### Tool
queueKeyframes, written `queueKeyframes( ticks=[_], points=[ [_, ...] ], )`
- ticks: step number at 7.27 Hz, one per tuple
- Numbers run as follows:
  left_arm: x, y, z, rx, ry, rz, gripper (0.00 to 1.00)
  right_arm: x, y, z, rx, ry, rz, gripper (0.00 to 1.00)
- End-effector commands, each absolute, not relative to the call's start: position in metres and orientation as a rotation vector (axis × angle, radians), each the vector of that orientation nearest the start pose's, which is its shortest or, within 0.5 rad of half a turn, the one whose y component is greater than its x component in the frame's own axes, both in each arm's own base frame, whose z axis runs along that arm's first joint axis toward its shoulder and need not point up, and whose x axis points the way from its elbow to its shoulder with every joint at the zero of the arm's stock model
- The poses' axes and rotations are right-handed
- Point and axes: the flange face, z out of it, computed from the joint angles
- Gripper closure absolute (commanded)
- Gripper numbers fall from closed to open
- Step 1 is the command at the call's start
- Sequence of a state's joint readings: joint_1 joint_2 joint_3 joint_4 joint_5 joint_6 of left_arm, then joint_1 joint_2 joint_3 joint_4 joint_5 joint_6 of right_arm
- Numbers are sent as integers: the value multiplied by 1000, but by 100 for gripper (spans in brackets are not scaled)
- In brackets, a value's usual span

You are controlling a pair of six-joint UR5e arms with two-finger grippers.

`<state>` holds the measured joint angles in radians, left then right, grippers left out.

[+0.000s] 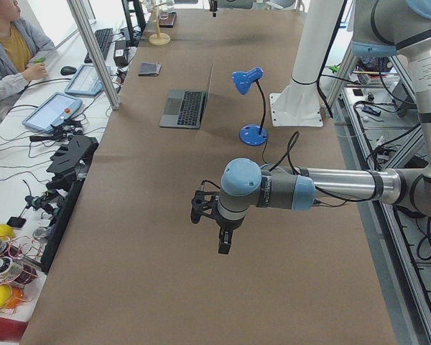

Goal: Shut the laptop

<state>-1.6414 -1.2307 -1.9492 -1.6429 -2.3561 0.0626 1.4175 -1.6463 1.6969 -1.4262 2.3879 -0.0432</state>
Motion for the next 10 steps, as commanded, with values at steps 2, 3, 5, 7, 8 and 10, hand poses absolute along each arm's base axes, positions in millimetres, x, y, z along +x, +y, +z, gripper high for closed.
queueKeyframes(
  ticks=[2,3,5,7,8,10],
  points=[
    [-84,-362,587,189,794,6,2,-58,-480,555,98,-872,-152,0],
    [-62,-370,576,187,848,13,2,-79,-473,516,97,-895,-121,0],
    [20,-393,535,145,925,-43,4,-152,-441,419,52,-948,-22,0],
    [84,-403,485,85,1004,-103,34,-242,-408,319,27,-1006,96,8],
    [121,-405,448,9,1050,-169,49,-285,-389,290,25,-1016,137,20],
    [197,-412,378,-119,1127,-249,88,-312,-370,268,-6,-1046,152,75]
  ],
)
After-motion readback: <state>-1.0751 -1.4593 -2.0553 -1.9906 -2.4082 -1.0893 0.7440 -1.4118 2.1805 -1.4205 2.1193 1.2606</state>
